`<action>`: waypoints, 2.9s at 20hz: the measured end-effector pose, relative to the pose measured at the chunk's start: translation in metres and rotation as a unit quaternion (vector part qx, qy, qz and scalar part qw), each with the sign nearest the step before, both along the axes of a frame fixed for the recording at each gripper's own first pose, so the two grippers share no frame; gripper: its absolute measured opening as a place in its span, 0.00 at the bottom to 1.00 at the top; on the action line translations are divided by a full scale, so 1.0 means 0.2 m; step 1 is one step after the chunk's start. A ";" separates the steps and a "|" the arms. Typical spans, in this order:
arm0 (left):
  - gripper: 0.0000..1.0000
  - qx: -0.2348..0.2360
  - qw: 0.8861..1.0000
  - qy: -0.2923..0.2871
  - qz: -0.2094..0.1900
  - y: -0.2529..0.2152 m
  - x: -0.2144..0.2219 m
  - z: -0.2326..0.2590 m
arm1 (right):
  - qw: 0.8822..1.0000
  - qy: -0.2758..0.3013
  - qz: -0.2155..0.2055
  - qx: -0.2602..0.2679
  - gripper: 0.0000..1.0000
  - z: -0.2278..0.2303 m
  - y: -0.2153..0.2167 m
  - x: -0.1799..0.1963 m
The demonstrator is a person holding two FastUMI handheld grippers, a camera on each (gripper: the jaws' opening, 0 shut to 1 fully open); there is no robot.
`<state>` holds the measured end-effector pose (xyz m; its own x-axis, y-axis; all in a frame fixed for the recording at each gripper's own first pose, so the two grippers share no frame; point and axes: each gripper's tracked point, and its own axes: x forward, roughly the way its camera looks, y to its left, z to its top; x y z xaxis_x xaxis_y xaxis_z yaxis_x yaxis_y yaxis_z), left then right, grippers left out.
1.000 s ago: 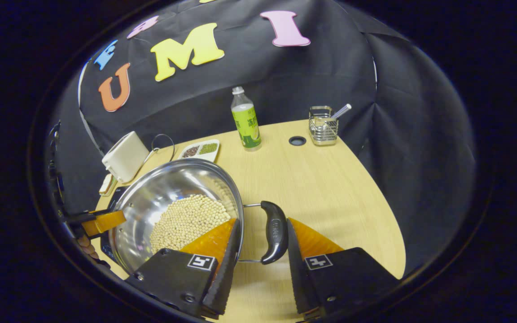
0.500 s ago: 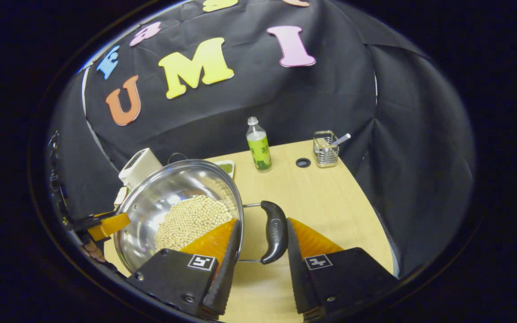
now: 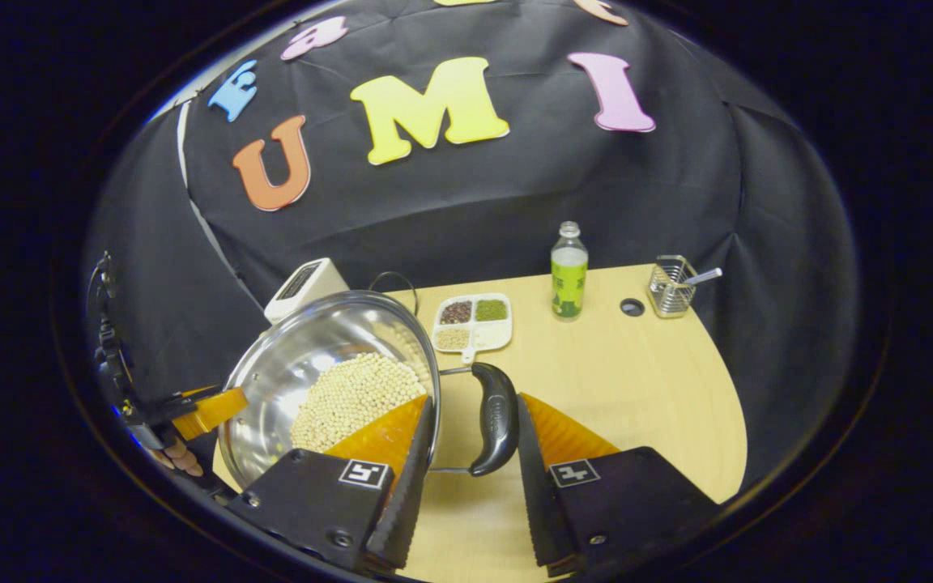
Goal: First push the handle of the pot to place it horizontally, then grasp the pot with both hands and set it on the induction cooktop.
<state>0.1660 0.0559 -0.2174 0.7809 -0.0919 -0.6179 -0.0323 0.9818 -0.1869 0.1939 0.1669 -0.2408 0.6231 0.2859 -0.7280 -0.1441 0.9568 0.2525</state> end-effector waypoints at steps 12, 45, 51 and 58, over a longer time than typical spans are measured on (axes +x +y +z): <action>0.52 0.016 0.999 0.033 0.033 0.37 0.03 -0.24 | 0.999 0.028 0.033 0.004 0.58 -0.24 0.44 0.04; 0.63 0.006 0.998 0.045 0.035 0.40 0.04 -0.40 | 0.997 -0.016 0.070 0.019 0.71 -0.70 0.62 0.06; 0.72 -0.002 0.998 0.036 0.043 0.42 -0.02 -0.39 | 0.994 -0.020 0.097 0.047 0.78 -0.64 0.63 0.00; 0.90 0.007 0.999 0.003 0.035 0.42 -0.11 -0.23 | 0.993 -0.058 0.090 0.043 0.92 -0.47 0.54 -0.12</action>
